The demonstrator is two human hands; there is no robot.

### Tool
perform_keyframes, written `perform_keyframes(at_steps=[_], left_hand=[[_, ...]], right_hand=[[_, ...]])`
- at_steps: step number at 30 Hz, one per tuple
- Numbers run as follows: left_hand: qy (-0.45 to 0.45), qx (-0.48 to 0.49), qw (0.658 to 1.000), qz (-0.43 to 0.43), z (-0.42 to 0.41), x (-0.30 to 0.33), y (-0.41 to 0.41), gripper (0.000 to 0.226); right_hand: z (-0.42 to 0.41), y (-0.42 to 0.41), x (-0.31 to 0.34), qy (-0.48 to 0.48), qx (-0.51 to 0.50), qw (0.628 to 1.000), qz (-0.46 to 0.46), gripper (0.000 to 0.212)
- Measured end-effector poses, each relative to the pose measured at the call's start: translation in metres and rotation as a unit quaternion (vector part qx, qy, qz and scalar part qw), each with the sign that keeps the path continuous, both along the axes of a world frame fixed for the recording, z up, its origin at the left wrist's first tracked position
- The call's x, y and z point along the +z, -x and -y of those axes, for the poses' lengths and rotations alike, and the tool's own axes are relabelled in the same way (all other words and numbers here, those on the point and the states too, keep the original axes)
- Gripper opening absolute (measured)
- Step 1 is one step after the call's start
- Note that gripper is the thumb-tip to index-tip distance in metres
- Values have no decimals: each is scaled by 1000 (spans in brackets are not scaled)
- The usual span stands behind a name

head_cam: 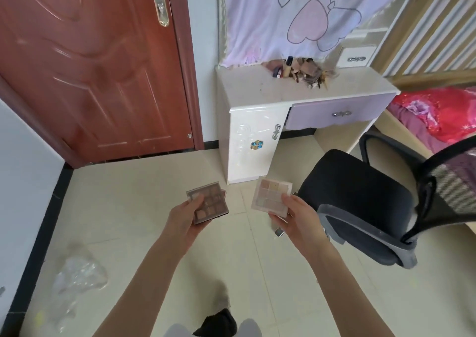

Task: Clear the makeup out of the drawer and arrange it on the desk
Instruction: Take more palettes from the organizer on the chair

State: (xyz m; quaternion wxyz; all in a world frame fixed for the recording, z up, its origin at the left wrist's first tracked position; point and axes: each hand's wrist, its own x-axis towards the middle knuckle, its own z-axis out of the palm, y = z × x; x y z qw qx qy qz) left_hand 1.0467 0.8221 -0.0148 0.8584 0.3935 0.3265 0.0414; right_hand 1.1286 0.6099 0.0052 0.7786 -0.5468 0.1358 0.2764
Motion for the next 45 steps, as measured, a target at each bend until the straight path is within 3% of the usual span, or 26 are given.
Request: perform_keyframes(at_steps=[10,24,31,45], left_hand=[[-36,-86,995,-28,-32,-1,-191,28],[-16,-122,992,16,-9,18,-465,30],[-24,-97,995,-23,-6,14,-554,32],[13,-98,995,-15,-46,-13,-729,33]], right_hand=[[-24,-159,-10,-5,-82,996,-32,23],[-11,-448,2,2,-63,997,-34,13],[-12,-541,4,-7,-67,997,-43,11],[-47,-710,-20,24,-84,994,-60,10]])
